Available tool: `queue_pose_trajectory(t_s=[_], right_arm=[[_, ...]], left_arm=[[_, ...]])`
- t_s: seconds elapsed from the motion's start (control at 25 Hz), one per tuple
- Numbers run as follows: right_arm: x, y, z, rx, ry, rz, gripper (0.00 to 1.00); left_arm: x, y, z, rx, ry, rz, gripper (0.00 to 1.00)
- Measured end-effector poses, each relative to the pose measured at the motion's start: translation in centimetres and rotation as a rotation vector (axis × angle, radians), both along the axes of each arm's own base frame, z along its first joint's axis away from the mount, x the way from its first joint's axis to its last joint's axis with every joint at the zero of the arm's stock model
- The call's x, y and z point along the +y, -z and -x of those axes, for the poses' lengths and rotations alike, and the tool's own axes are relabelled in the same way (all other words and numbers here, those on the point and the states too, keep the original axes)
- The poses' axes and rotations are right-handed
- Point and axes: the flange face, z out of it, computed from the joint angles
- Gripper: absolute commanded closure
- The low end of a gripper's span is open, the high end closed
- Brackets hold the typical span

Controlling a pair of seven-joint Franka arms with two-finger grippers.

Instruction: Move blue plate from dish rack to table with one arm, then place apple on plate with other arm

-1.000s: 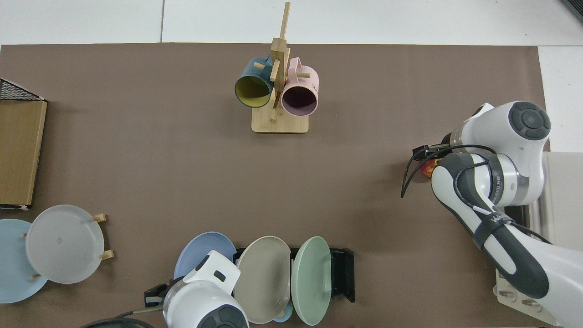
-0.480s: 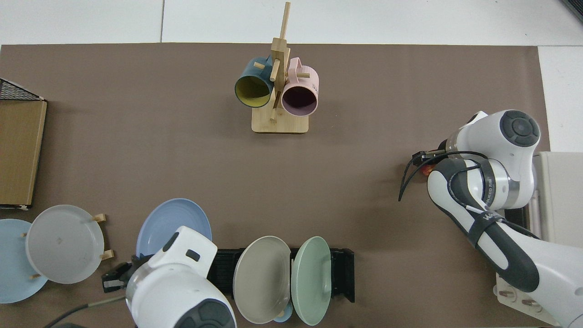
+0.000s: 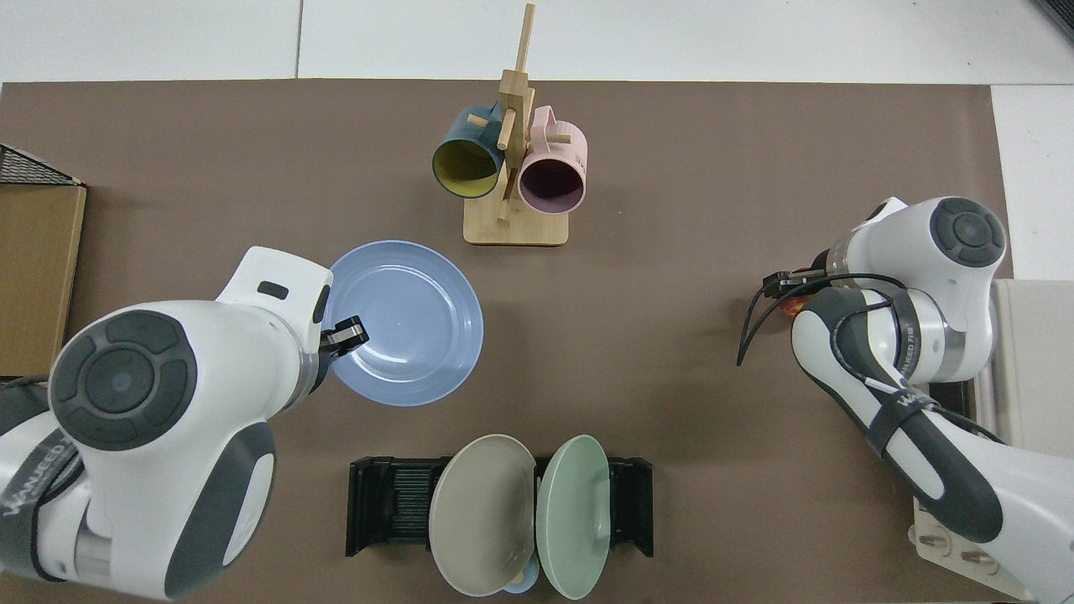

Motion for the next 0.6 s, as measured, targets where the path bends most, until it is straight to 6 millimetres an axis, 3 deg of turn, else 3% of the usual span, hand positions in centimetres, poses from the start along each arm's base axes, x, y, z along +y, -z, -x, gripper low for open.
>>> queue_pose_trajectory(t_s=[0.16, 0.28, 0.44, 0.6], right_arm=[[0.1, -2.7, -0.3, -0.005, -0.001, 0.0, 1.0], [0.3, -5.9, -0.4, 0.013, -0.004, -0.001, 1.0], [0.5, -10.6, -0.6, 0.03, -0.006, 0.0, 1.0], [0.5, -15.0, -0.5, 0.027, -0.006, 0.0, 1.0]], left_arm=[[-1.7, 2.8, -1.2, 0.0, -0.048, 0.115, 1.0], [-4.0, 6.0, -1.5, 0.024, -0.051, 0.157, 1.0], [-7.3, 10.5, -0.9, 0.049, -0.075, 0.2, 1.0], [-9.4, 13.9, 0.1, 0.069, -0.091, 0.222, 1.0]])
